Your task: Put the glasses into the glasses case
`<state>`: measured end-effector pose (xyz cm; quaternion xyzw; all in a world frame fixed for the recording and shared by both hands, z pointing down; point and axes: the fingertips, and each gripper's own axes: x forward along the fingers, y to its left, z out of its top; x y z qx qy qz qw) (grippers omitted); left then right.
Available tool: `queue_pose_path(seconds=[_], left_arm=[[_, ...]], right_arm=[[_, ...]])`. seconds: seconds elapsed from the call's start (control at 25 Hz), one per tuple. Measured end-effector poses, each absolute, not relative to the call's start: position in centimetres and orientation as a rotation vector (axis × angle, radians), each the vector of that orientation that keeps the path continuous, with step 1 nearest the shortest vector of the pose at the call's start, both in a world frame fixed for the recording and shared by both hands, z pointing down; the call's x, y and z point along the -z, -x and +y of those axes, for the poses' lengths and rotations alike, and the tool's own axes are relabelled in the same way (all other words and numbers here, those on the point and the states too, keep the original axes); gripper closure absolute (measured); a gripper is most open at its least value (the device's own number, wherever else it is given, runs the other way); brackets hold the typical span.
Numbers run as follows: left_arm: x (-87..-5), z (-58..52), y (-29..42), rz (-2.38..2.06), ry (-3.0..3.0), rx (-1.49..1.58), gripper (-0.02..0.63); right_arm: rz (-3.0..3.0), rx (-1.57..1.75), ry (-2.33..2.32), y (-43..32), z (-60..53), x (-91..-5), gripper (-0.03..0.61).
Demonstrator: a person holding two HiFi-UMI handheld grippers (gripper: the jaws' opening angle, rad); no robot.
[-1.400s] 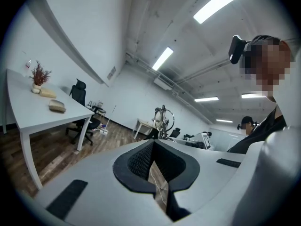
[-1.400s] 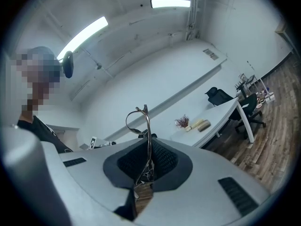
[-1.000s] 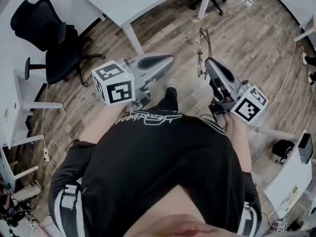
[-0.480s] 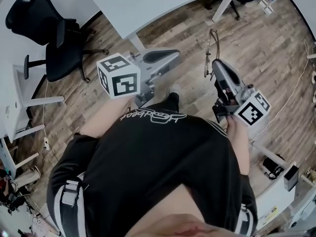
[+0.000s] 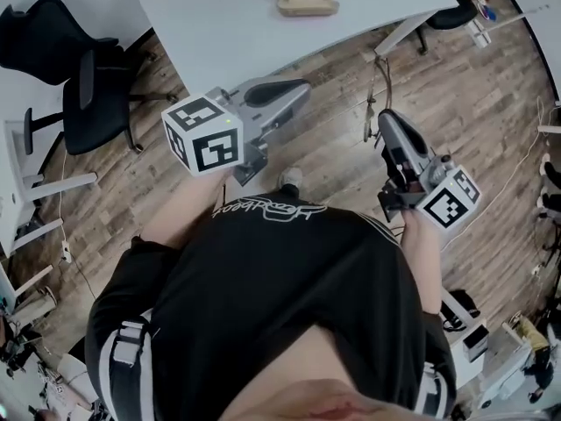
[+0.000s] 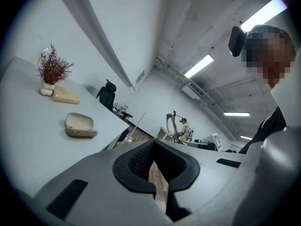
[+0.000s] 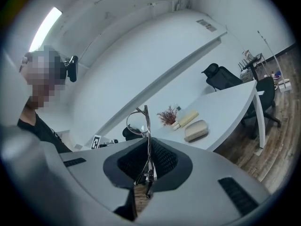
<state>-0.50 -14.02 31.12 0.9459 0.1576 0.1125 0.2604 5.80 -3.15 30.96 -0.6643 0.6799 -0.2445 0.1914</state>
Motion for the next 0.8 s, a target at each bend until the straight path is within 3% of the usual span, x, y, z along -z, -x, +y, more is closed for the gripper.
queue_pose_path(seconds=[0.8], left_arm=[[-30.5,-19.3,-6.8,0.259,-2.597,-0.276,0.608]], right_arm=[[2.044,0.652,1.786,-15.7,-9.6,-30.5,0.555]])
